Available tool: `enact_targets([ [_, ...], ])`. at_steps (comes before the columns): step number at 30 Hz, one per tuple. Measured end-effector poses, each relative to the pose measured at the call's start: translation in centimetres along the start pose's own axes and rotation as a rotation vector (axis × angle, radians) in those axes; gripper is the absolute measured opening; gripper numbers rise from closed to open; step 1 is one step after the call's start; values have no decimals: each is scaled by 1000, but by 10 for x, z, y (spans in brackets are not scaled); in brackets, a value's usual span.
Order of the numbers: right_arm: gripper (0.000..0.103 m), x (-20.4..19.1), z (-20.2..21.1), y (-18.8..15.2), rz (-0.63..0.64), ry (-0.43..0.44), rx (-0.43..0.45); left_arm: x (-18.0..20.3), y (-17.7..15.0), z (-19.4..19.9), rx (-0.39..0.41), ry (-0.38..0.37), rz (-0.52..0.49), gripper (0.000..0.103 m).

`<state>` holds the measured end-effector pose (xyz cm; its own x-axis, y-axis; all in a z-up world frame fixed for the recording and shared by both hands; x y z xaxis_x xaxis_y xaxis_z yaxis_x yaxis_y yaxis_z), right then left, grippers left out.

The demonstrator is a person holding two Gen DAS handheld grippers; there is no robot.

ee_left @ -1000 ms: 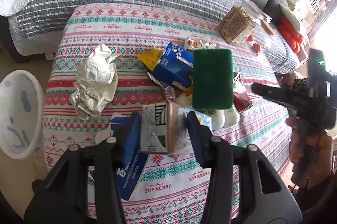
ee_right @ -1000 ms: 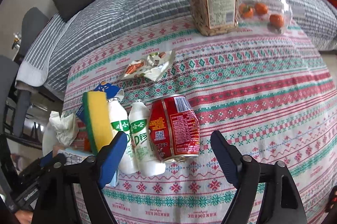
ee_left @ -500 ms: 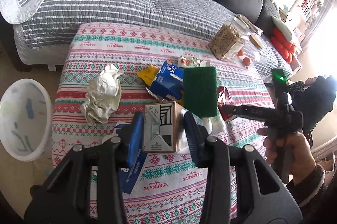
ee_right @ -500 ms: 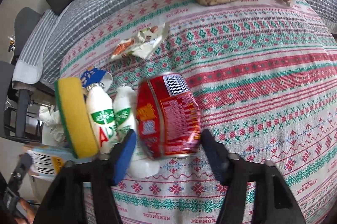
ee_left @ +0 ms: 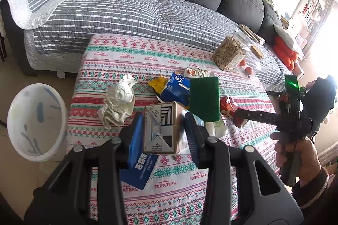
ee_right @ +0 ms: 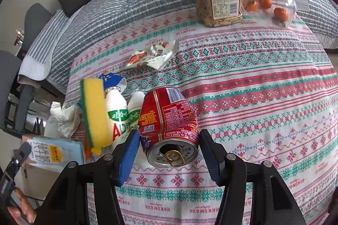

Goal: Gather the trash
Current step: 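Carry the biscuit box over the white bin and open the left tool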

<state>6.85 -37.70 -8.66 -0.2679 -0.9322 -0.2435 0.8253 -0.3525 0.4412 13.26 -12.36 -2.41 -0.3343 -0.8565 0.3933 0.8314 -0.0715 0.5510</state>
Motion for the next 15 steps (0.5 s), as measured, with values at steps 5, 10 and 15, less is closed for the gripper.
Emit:
enact_targets([
  [5,59,4,17,-9,2,1,19,-1,1,10,31,2,3,42],
  [10,59,9,23,-20,-7,-2,12,-6,-2,19,49,7,8,42],
  [15,59,17,20,-36,-21,-16,-13,-13,-4,27,60,13,12,42],
])
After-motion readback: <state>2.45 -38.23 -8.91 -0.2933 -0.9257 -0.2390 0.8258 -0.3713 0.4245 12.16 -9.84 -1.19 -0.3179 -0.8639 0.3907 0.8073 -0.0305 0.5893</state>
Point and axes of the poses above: each gripper's, at about its wrist camera, not at the fingertips, and z roughly against the way its jaws point, x to its right, y to its top, the point moved 8 cm from there along -z, roughly the way its jaws point, and after that the axes turned 8 degrees about z, right-handed, at the moved point
